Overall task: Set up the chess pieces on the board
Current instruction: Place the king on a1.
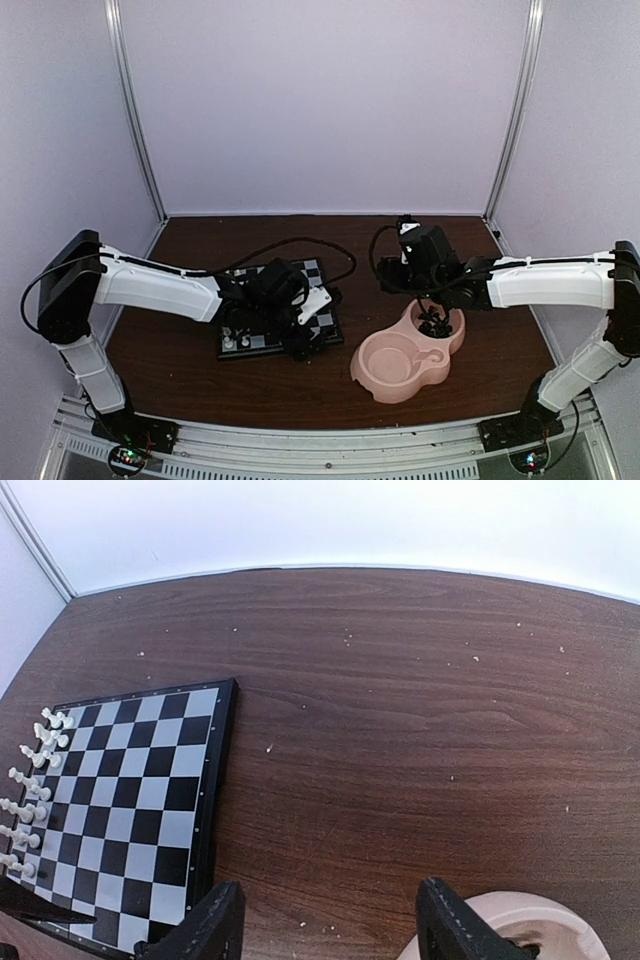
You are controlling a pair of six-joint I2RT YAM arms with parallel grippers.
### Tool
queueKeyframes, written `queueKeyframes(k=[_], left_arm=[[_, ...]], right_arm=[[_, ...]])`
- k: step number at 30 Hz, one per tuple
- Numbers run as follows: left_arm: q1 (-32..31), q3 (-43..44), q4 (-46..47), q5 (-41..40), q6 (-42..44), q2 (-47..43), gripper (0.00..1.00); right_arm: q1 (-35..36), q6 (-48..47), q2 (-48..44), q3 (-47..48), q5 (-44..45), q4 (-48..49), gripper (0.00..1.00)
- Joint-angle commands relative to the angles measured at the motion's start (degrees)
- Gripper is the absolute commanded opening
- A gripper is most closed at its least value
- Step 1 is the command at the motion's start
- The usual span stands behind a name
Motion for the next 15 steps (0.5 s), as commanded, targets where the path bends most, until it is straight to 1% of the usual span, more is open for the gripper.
queueKeyframes(k=[1, 4, 5, 6, 7, 9, 13, 15], left_arm=[[0.2, 1.7, -0.3, -0.6, -0.5, 0.7, 0.85], [0.2, 2.1, -0.3, -1.2, -0.8, 1.1, 0.85], [0.2, 2.2, -0.4, -1.3, -0.9, 1.4, 0.83], [0.2, 2.4, -0.2, -3.4, -1.1, 1.7, 0.79], [0.1, 2.7, -0.1, -4.3, -1.4, 2.2, 0.68], [0.2, 3.5, 0.4, -5.1, -1.8, 3.4, 0.63], [0.4, 5.2, 1.1, -5.8, -2.1, 6.0, 0.63], [1.0, 6.1, 0.9, -4.3, -2.6, 7.2, 0.61]], right_arm=[[-0.4, 0.5, 0.0, -0.1, 1.1, 0.3, 0.61], [-0.4, 0.6, 0.5, 0.2, 0.9, 0.3, 0.6], [-0.4, 0.7, 0.6, 0.2, 0.7, 0.3, 0.61], [-0.4, 0.8, 0.6, 0.2, 0.5, 0.5, 0.61], [-0.4, 0.8, 0.7, 0.2, 0.4, 0.5, 0.6], [-0.4, 0.8, 0.8, 0.2, 0.5, 0.6, 0.6], [-0.4, 0.8, 0.9, 0.1, 0.4, 0.7, 0.6], [-0.4, 0.7, 0.8, 0.1, 0.2, 0.7, 0.6]])
